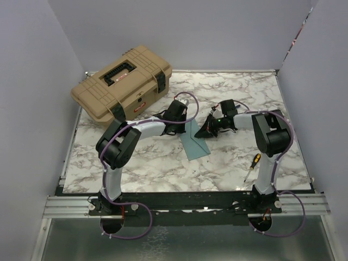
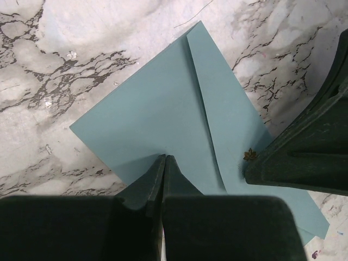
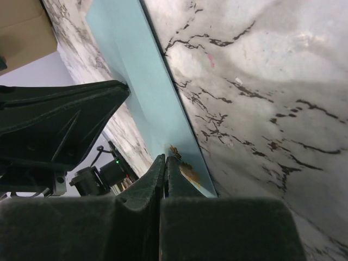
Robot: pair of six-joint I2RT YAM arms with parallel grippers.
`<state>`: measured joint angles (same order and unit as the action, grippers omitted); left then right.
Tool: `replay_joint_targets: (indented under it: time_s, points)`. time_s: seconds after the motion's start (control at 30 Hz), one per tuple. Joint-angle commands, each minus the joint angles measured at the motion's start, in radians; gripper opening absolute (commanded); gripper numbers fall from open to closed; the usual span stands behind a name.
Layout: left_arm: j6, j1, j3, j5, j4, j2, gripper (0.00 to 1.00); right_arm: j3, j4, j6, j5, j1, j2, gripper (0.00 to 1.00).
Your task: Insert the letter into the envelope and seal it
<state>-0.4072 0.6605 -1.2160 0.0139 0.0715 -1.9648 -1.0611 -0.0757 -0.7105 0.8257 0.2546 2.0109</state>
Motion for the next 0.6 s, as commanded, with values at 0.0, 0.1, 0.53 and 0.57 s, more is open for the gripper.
replay_joint_targets:
  time_s: [0.0,0.1,0.53,0.57]
  points:
    - [0.002,0.001,0.044,0.017,0.083,-0.048,0.00,-0.022,0.027,-0.013,0.026,0.015,0.037,0.00]
    - [0.002,0.001,0.044,0.020,0.083,-0.046,0.00,-0.024,0.028,-0.012,0.019,0.021,0.052,0.00]
    - [-0.092,-0.053,-0.011,0.216,-0.036,0.027,0.00,0.040,0.041,0.080,-0.093,0.027,0.042,0.00]
    - [-0.111,-0.064,-0.020,0.251,-0.062,0.036,0.00,0.042,0.040,0.084,-0.099,0.026,0.045,0.00]
